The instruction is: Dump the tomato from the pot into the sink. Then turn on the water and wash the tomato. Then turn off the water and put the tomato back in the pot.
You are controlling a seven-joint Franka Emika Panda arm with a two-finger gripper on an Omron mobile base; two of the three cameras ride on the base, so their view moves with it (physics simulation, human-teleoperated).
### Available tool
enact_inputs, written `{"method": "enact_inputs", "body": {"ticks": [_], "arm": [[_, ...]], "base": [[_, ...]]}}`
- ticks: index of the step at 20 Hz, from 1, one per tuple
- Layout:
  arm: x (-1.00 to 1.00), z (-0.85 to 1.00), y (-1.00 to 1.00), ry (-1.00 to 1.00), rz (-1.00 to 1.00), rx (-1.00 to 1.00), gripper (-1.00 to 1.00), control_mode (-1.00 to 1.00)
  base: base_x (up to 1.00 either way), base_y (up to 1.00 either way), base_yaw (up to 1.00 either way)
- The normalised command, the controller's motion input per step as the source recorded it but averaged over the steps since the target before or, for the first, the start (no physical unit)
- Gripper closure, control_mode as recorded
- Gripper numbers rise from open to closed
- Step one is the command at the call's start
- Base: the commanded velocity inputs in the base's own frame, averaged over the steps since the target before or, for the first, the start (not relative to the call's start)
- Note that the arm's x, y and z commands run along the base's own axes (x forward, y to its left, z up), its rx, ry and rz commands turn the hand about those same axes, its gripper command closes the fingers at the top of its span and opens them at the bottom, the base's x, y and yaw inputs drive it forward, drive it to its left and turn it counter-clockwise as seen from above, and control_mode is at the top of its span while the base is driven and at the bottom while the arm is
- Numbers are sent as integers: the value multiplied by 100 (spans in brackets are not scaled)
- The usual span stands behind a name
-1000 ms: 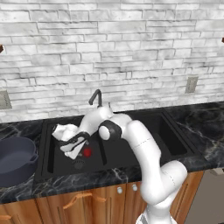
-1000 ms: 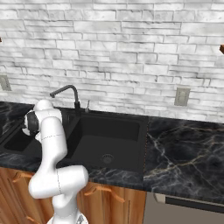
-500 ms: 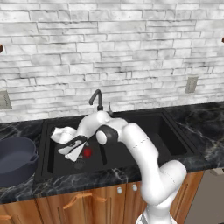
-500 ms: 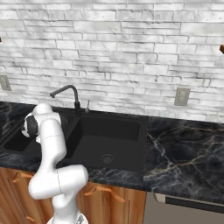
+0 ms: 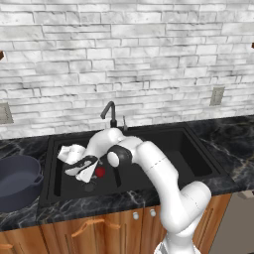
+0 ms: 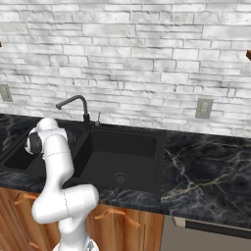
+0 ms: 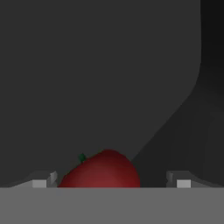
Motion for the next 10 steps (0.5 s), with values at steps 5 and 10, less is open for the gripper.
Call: {"method": "enact_inputs", "body": {"ticks": [5,10], "arm": [[0,-4,-26,9,0,-9,-100,-100],[0,-12,-28,12,0,-9,-100,-100]], "base": [[0,0,0],[0,0,0]]}}
